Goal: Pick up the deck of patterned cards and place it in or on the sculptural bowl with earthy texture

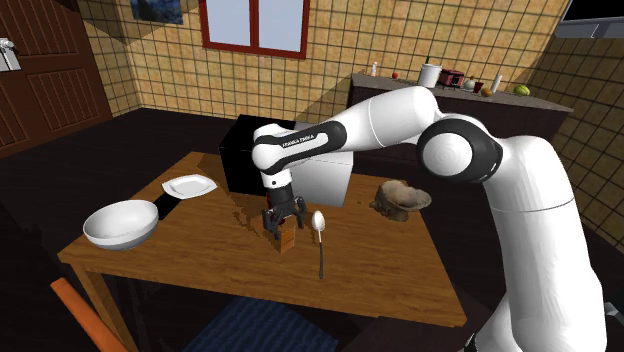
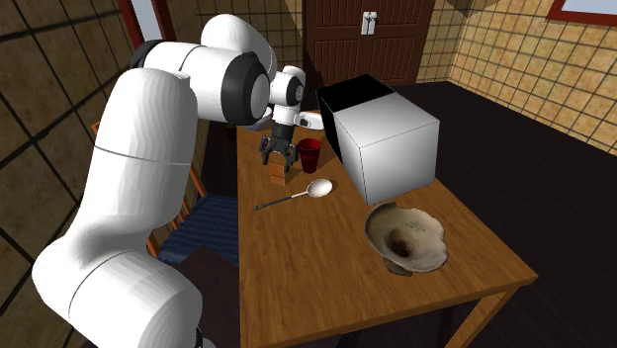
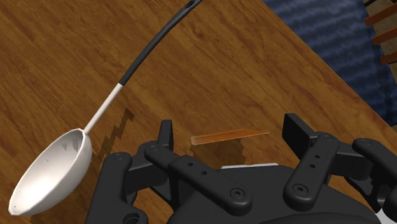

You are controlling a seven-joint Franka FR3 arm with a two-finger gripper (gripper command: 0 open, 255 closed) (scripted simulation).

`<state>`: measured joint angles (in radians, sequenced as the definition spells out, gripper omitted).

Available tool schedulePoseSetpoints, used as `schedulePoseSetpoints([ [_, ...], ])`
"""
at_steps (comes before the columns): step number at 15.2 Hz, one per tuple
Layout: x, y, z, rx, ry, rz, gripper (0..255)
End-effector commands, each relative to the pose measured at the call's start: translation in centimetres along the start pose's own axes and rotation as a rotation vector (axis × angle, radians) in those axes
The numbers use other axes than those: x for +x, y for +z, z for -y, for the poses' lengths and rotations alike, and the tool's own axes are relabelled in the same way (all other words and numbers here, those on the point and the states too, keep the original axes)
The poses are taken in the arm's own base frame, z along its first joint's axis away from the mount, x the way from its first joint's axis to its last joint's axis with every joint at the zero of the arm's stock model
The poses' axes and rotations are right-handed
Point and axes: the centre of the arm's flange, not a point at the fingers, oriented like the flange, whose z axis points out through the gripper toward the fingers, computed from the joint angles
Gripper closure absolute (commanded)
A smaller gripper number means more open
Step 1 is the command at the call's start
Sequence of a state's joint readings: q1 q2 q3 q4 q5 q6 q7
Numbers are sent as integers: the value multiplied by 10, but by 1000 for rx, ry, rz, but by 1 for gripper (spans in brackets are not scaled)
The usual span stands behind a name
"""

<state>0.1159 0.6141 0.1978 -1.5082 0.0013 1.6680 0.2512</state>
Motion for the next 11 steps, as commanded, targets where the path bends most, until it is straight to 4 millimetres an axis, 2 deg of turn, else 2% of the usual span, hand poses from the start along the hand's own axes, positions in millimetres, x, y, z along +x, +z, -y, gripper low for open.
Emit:
schedulePoseSetpoints([
  [1, 0, 0, 0, 0, 0, 0, 0],
  [2, 0, 0, 0, 0, 0, 0, 0],
  [3, 0, 0, 0, 0, 0, 0, 255],
  [11, 0, 0, 0, 0, 0, 0, 255],
])
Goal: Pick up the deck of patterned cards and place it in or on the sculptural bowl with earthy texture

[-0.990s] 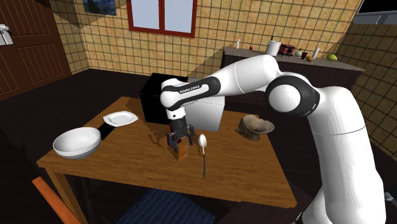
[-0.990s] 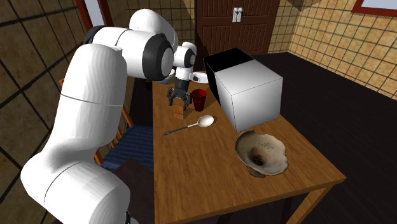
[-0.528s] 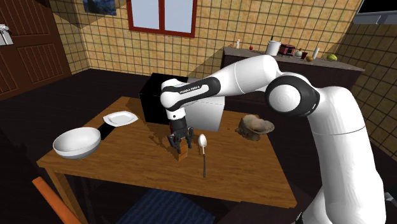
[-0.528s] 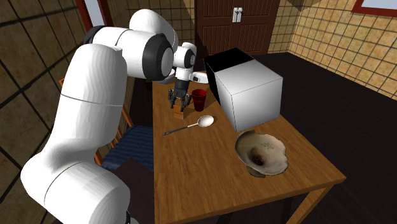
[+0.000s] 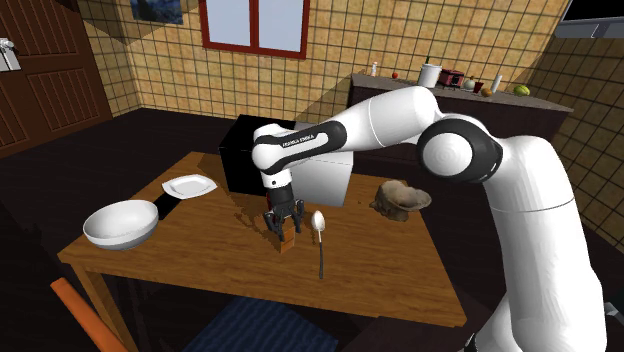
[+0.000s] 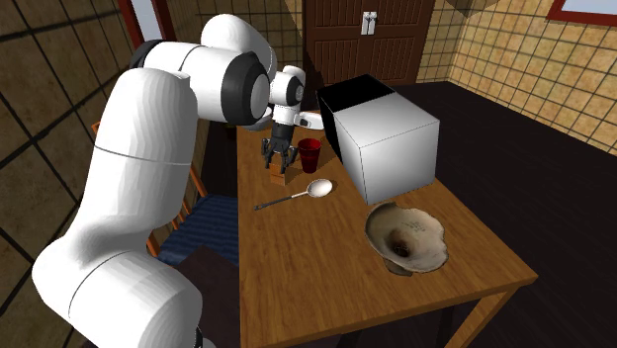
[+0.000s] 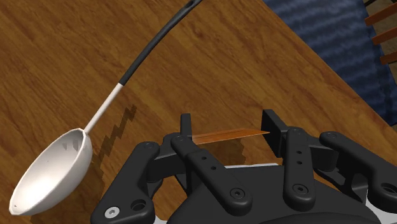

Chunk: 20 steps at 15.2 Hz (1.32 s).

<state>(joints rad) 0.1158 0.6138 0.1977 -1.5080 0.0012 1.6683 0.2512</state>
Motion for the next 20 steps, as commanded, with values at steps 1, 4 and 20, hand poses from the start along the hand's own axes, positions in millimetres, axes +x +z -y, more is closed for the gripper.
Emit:
schedulePoseSetpoints([
  [1, 0, 0, 0, 0, 0, 1, 255],
  [4, -7, -14, 0, 0, 0, 1, 255],
  [20, -44, -90, 1, 0, 0, 1, 255],
])
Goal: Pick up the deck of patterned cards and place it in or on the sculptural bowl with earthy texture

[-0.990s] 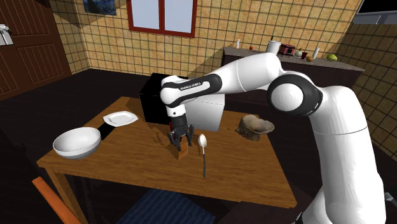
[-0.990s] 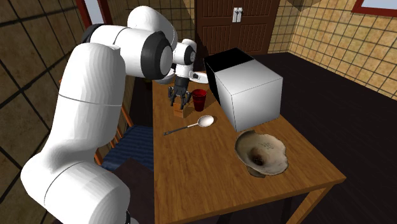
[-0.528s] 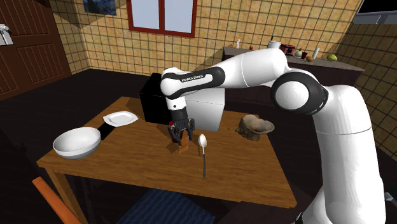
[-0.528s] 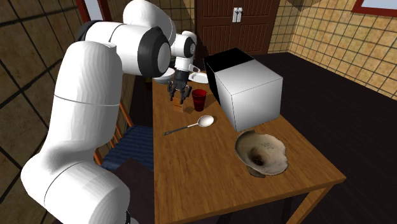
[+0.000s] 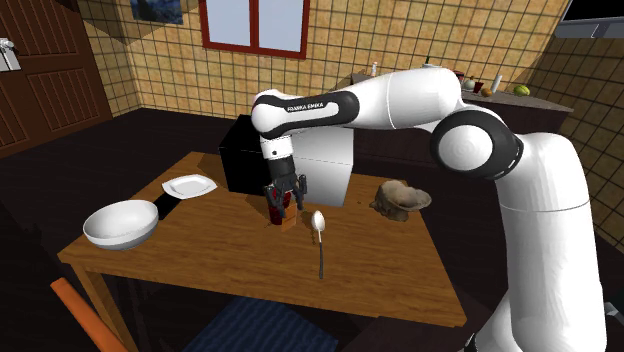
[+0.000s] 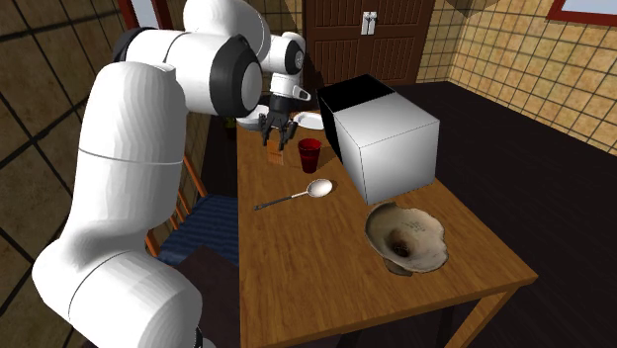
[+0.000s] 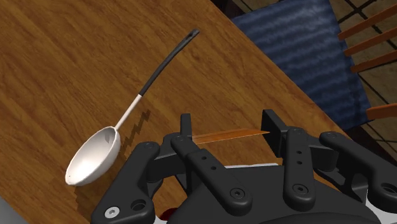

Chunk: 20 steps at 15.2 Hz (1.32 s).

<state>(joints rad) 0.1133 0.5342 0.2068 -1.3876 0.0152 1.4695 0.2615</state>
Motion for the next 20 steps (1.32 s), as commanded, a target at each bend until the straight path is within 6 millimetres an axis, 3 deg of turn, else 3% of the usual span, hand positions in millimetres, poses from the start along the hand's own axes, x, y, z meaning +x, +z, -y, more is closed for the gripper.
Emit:
schedulePoseSetpoints([
  [1, -5, -9, 0, 0, 0, 1, 255],
  [20, -49, -99, 0, 0, 0, 1, 255],
])
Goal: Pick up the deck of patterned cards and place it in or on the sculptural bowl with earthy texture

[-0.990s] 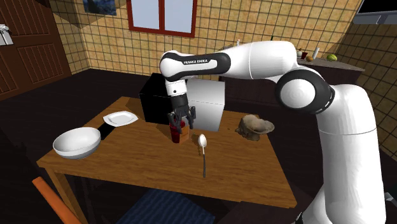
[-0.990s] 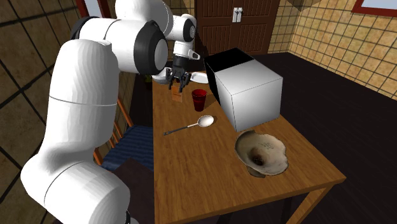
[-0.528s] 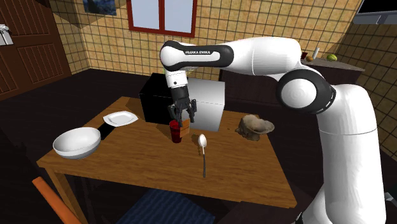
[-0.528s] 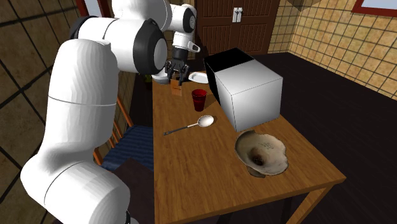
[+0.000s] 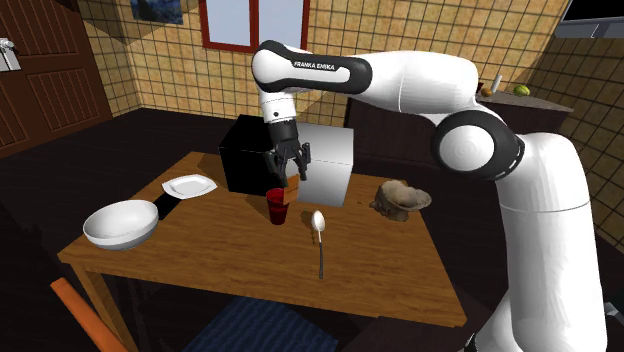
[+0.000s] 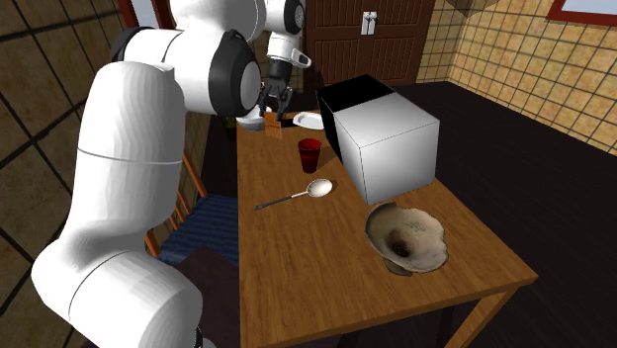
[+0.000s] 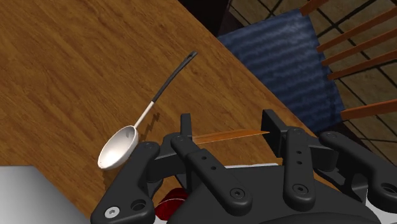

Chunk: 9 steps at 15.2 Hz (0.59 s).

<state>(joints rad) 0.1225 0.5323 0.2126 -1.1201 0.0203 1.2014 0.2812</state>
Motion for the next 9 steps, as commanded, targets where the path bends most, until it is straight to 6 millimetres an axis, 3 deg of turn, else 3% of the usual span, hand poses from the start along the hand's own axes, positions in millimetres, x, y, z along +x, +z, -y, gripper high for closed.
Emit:
schedulePoseSetpoints([
  [1, -4, -9, 1, 0, 0, 0, 255],
  [3, -8, -17, 1, 0, 0, 0, 255],
  [9, -27, -14, -76, 0, 0, 0, 255],
])
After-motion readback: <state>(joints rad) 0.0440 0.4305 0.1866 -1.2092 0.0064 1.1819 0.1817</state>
